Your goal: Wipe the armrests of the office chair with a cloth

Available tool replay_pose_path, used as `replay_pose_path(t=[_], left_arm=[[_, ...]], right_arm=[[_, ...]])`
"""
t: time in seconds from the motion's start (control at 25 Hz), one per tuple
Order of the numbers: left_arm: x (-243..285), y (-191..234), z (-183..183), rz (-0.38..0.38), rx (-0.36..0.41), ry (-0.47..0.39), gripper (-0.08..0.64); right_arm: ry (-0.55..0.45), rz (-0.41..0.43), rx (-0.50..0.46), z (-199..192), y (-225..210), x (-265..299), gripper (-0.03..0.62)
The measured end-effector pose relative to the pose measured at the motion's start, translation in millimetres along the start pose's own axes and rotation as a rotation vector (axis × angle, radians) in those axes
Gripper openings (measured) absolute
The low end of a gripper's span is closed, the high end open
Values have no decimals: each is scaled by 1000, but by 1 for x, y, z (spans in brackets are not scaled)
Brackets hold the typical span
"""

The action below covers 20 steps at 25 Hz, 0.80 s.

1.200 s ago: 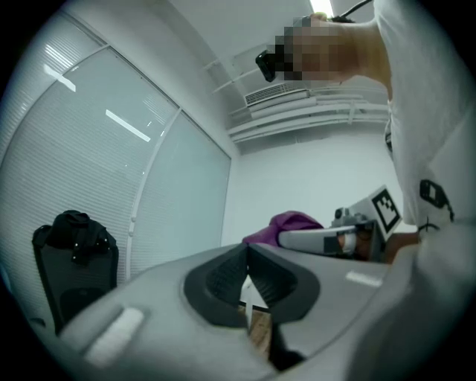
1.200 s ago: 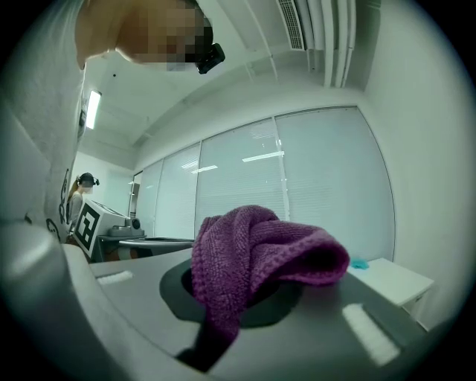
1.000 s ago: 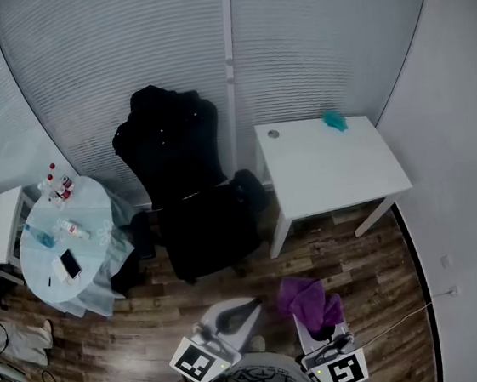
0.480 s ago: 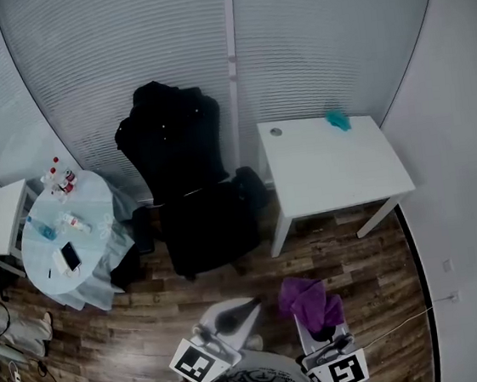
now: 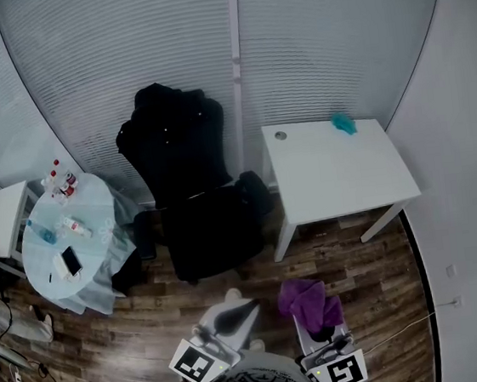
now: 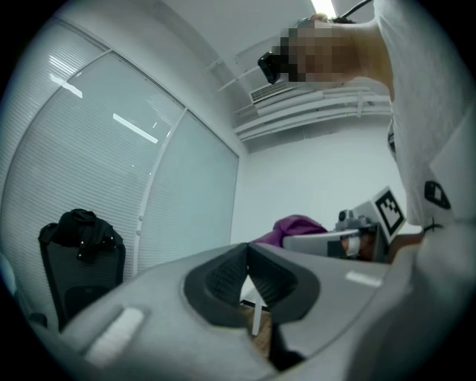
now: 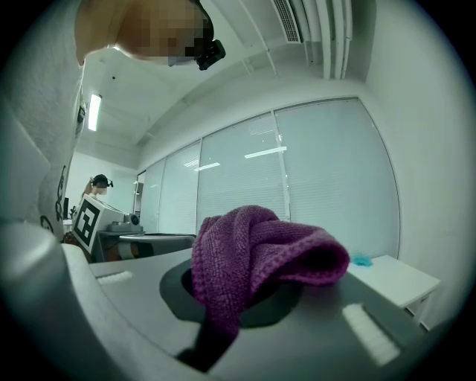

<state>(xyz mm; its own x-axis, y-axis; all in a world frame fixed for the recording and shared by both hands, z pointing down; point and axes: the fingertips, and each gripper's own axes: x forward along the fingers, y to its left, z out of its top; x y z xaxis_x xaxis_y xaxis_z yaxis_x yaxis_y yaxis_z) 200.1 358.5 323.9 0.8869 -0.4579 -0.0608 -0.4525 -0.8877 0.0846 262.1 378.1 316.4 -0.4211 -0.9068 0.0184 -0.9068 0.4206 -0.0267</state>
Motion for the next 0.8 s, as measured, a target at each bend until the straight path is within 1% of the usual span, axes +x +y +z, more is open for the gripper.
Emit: replay_pose_path(t=[0.4, 0.6, 0.8], left_arm=[[35, 67, 2, -8, 1, -2, 2], [50, 113, 10, -11, 10, -17, 2], [64, 160, 18, -6, 14, -24, 2]], right_arm=[[1, -1, -2, 1, -30, 70, 31], [5, 14, -31, 5, -41, 116, 31], [3, 7, -27, 13, -53, 162, 31]])
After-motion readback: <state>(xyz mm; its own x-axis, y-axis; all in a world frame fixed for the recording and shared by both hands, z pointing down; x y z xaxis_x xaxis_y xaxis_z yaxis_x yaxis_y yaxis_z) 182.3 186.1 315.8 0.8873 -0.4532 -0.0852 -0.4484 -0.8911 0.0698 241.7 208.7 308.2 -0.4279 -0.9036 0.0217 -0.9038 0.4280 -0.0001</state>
